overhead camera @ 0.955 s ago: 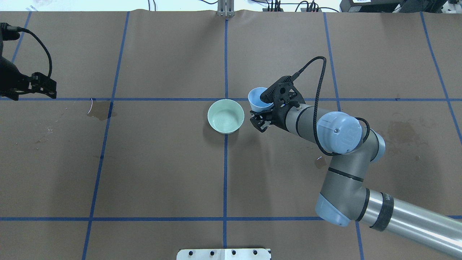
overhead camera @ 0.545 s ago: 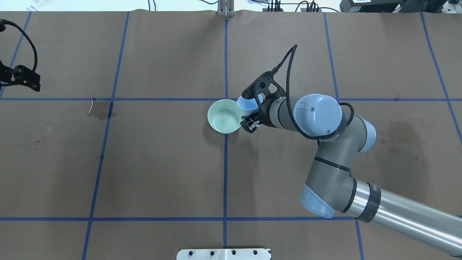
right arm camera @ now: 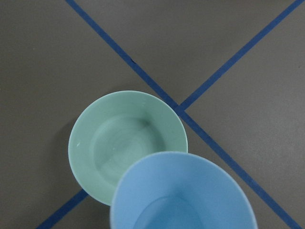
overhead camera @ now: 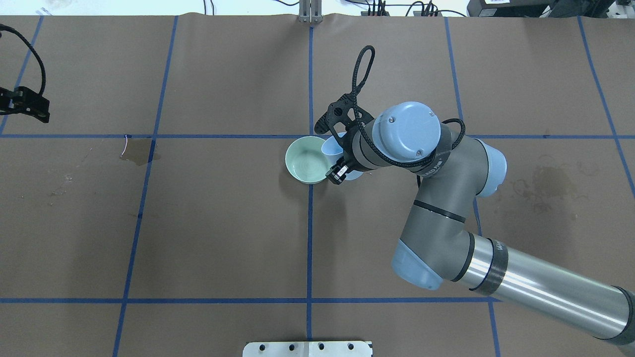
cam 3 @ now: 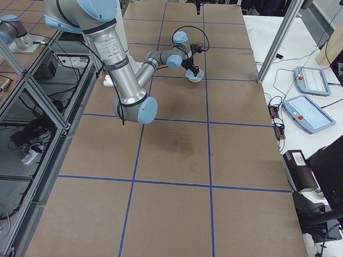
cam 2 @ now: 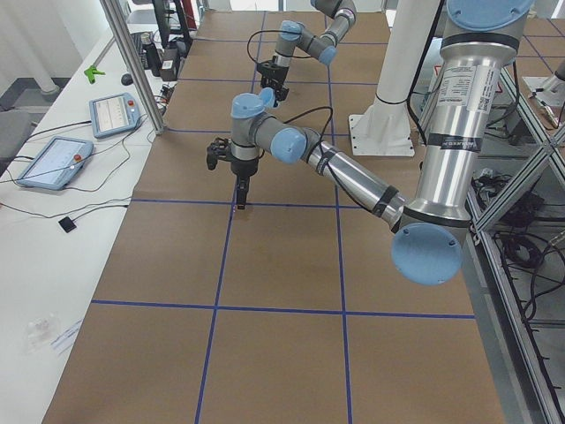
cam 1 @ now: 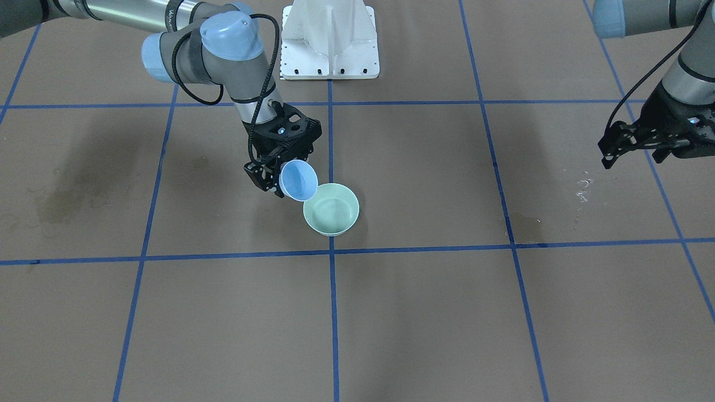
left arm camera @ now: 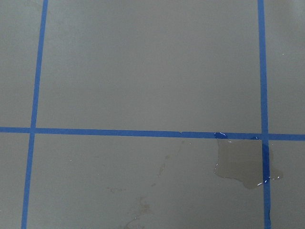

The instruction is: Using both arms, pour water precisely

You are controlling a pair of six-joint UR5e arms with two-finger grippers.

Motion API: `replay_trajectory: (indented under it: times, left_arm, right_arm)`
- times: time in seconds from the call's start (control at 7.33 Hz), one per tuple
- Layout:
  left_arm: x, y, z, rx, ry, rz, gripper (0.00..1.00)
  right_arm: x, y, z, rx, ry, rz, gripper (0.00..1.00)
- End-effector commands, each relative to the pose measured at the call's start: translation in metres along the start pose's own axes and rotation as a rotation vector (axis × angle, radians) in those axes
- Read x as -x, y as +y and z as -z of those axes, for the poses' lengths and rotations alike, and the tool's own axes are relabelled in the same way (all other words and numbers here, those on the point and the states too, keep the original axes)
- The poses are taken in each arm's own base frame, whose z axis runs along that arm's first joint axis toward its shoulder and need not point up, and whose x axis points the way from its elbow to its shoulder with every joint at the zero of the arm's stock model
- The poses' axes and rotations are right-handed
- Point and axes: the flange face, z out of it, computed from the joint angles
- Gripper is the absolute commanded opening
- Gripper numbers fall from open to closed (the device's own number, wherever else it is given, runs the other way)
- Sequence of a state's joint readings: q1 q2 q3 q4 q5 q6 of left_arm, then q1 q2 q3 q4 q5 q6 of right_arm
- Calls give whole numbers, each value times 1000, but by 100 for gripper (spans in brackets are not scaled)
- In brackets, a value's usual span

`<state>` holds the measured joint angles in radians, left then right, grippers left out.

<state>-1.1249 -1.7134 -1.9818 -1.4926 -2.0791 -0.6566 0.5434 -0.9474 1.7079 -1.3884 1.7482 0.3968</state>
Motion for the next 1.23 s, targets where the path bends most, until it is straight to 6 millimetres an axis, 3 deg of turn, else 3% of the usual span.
replay_trajectory:
  times: [0.0,0.27,0.68,1.09]
  left_arm:
    - [4,1,-2,4,-5,5,100]
    - [4,1,-2,3,-5,4,100]
    - [10,4,-4,4,-7,6,100]
    - [10,4,-3,2,-6,7,100]
  right_arm:
    - [9,-12,5,135,-13,5,0]
    - [11,-21,-1,238,23,25,0]
    - [22,-50,-29,356,31,16,0]
    - [40,-90,-32,481,47,39,0]
